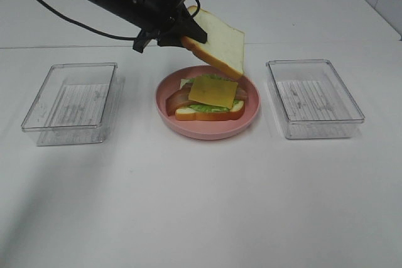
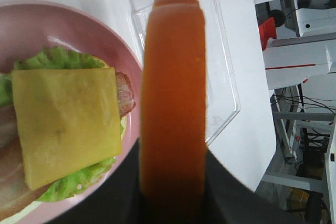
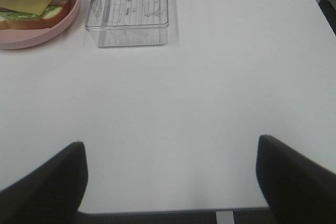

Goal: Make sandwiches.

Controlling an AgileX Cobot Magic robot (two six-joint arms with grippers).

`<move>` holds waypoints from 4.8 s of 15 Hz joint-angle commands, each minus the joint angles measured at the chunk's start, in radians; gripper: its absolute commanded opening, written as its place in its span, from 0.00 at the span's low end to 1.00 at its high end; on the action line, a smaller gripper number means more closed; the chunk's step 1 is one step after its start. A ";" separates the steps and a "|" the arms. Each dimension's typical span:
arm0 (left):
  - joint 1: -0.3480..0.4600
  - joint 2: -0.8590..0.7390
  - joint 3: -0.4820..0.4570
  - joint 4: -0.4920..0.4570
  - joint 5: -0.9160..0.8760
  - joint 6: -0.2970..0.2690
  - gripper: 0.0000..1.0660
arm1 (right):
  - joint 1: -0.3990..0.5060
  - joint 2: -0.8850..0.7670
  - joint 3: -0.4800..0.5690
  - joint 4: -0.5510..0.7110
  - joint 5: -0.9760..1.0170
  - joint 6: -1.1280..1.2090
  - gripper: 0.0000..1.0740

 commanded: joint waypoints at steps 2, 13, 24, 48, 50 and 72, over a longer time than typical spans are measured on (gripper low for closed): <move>-0.023 0.039 -0.001 -0.019 -0.011 -0.030 0.00 | -0.002 -0.021 0.003 0.004 -0.008 -0.003 0.79; -0.028 0.057 -0.001 0.154 -0.004 -0.183 0.00 | -0.002 -0.021 0.003 0.004 -0.008 -0.003 0.79; -0.030 0.055 -0.155 0.435 0.140 -0.365 0.79 | -0.002 -0.021 0.003 0.004 -0.008 -0.003 0.79; 0.321 -1.298 0.842 1.022 0.197 -0.324 0.79 | -0.002 -0.021 0.003 0.004 -0.008 -0.003 0.79; 0.321 -1.455 0.948 1.022 0.198 -0.324 0.79 | -0.002 -0.021 0.003 0.004 -0.008 -0.003 0.79; 0.320 -2.413 1.498 0.913 0.085 -0.243 0.79 | -0.002 -0.017 0.003 0.005 -0.008 -0.003 0.79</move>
